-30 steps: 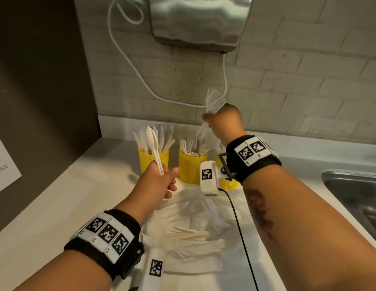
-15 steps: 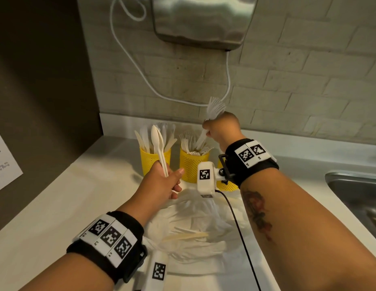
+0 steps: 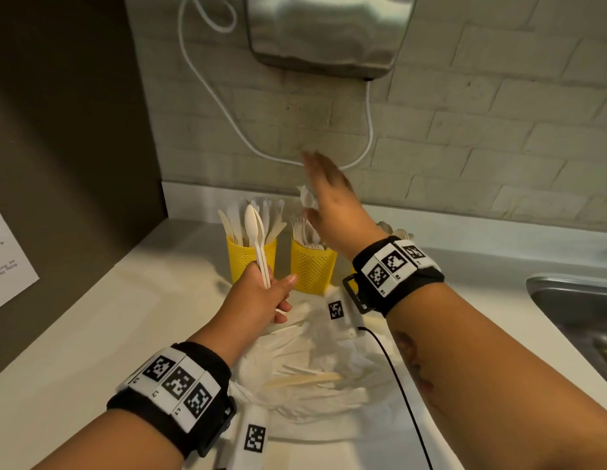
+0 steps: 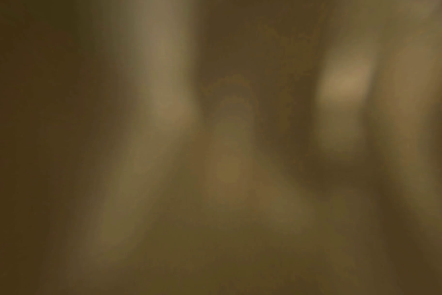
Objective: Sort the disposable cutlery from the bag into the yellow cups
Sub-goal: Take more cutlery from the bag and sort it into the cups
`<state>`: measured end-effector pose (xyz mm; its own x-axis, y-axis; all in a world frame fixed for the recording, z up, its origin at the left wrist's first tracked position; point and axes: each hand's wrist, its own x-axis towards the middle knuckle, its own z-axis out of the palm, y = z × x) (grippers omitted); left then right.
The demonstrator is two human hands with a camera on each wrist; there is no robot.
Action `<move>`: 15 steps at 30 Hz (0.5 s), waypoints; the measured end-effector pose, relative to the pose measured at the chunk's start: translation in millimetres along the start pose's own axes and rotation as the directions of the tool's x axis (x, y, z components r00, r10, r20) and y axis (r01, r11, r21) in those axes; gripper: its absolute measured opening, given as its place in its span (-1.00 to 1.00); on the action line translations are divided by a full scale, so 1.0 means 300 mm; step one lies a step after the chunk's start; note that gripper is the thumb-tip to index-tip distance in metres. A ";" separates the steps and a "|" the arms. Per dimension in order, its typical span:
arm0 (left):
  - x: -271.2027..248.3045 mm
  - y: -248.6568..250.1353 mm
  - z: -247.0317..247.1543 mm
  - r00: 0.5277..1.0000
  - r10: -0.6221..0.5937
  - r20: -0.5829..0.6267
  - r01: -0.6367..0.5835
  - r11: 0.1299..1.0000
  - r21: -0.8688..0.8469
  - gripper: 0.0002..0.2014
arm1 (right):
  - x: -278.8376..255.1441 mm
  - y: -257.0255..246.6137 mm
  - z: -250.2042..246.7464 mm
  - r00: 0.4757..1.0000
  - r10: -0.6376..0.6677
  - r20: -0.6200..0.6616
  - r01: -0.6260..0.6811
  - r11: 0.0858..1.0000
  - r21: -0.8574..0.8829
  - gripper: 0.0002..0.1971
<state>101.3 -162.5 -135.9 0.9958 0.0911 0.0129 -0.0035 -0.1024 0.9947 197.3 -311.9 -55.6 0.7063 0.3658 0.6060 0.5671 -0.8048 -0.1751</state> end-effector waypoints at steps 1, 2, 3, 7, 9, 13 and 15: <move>-0.004 0.002 0.003 1.000 -0.007 0.005 0.007 1.000 0.007 -0.77 | 0.001 0.006 0.010 0.995 -0.082 0.055 0.087 0.992 -0.094 -0.20; -0.008 0.003 0.007 1.000 -0.011 0.009 0.011 1.000 0.010 -0.78 | 0.003 0.011 0.019 0.985 -0.117 0.126 0.135 0.980 -0.143 -0.30; -0.012 0.005 0.009 1.000 -0.012 0.015 0.012 1.000 0.014 -0.78 | 0.005 0.012 0.023 0.976 -0.112 0.186 0.143 0.976 -0.165 -0.38; -0.011 0.009 0.003 1.000 -0.008 0.023 0.007 0.999 0.053 -0.79 | -0.001 0.019 0.036 0.963 0.036 0.266 0.048 0.952 -0.302 -0.51; -0.008 0.016 -0.001 0.999 -0.012 0.031 0.010 0.997 0.071 -0.81 | -0.024 0.026 0.040 0.913 0.154 0.378 -0.008 0.932 -0.361 -0.41; -0.011 0.026 0.007 0.998 -0.018 0.054 0.015 0.998 0.060 -0.89 | -0.048 -0.011 -0.002 0.919 0.197 0.342 -0.108 0.959 -0.262 -0.21; -0.011 0.032 0.017 0.999 -0.008 0.038 0.006 0.999 0.043 -0.90 | -0.063 -0.084 -0.056 0.972 0.205 0.116 -0.198 0.978 -0.067 -0.25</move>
<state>98.5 -168.9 -127.1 0.9985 0.0543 0.0012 0.0066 -0.1441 0.9895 162.5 -306.5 -49.7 0.8519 0.2450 0.4629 0.3861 -0.8910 -0.2390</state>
